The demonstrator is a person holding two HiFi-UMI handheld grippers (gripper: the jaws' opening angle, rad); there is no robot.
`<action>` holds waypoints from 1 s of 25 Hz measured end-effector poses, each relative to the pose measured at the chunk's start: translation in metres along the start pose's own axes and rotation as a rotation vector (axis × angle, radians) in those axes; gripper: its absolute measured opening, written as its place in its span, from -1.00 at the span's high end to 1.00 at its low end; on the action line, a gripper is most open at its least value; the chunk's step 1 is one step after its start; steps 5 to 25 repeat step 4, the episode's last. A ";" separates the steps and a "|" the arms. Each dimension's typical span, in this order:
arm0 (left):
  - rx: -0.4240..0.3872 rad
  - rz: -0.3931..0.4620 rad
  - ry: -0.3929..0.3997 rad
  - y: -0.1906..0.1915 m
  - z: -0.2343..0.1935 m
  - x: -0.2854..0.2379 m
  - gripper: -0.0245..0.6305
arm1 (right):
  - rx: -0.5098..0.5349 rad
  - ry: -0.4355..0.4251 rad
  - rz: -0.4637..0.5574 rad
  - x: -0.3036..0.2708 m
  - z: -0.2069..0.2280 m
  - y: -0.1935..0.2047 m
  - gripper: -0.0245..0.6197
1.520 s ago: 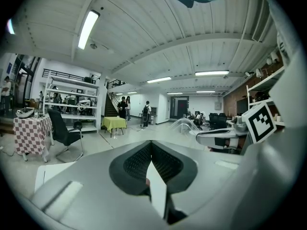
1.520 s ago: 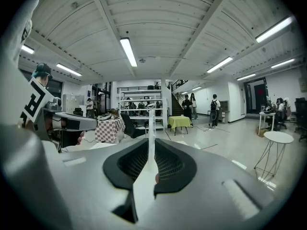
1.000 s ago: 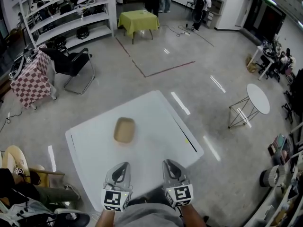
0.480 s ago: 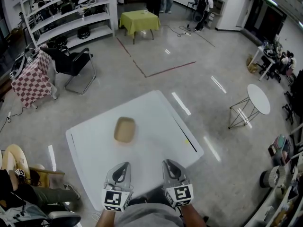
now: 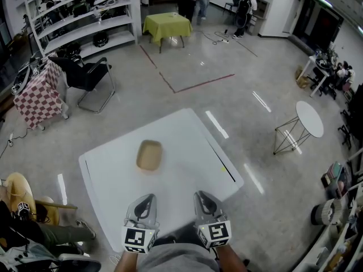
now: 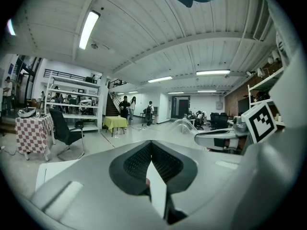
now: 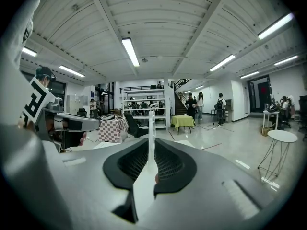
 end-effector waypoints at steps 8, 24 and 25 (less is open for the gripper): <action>-0.002 -0.004 0.004 -0.001 0.003 -0.002 0.89 | -0.004 0.001 0.001 0.001 0.003 -0.001 0.79; -0.002 -0.004 0.004 -0.001 0.003 -0.002 0.89 | -0.004 0.001 0.001 0.001 0.003 -0.001 0.79; -0.002 -0.004 0.004 -0.001 0.003 -0.002 0.89 | -0.004 0.001 0.001 0.001 0.003 -0.001 0.79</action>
Point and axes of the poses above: the fingertips, and each gripper's own axes: x backward along the fingers, z to its right, y out of its underside, the point moved 6 cm from there along x, backward along the fingers, and after that the axes turned 3 degrees about -x, right-handed, at the moved point
